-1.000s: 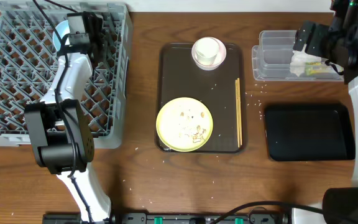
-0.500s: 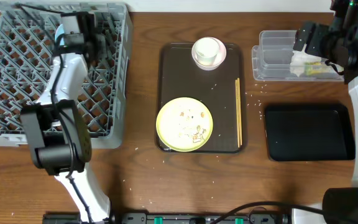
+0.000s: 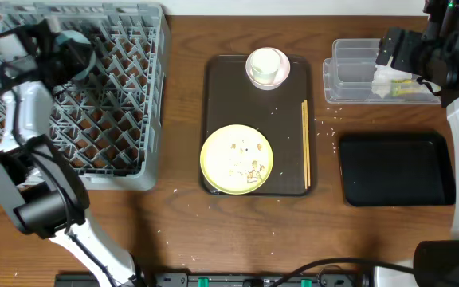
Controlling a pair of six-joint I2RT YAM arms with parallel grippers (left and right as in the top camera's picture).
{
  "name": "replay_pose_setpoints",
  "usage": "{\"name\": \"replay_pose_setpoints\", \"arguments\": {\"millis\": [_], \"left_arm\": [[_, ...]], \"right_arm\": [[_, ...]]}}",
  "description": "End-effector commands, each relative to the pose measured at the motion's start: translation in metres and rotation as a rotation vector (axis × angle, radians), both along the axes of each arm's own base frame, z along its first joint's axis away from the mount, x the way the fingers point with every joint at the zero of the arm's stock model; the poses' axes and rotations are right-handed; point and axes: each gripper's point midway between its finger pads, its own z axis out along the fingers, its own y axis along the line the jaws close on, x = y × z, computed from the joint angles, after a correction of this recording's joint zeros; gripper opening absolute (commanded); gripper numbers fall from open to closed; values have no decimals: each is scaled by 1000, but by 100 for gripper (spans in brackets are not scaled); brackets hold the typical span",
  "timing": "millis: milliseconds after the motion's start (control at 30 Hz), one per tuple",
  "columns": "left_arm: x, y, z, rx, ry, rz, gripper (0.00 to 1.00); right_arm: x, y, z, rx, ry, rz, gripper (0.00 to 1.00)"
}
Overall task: Sort waste into correct bins and load items into the dishwasher
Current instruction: 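Lower the bowl into the rack slots and open the left gripper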
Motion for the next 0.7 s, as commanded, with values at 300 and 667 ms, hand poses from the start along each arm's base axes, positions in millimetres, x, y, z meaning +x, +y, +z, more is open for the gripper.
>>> {"name": "replay_pose_setpoints", "arguments": {"millis": [300, 667], "left_arm": [[-30, 3, 25, -364, -27, -107, 8], [-45, -6, 36, -473, -57, -208, 8]], "right_arm": [[1, -3, 1, 5, -3, -15, 99], [1, -3, 1, 5, -3, -15, 99]]}}
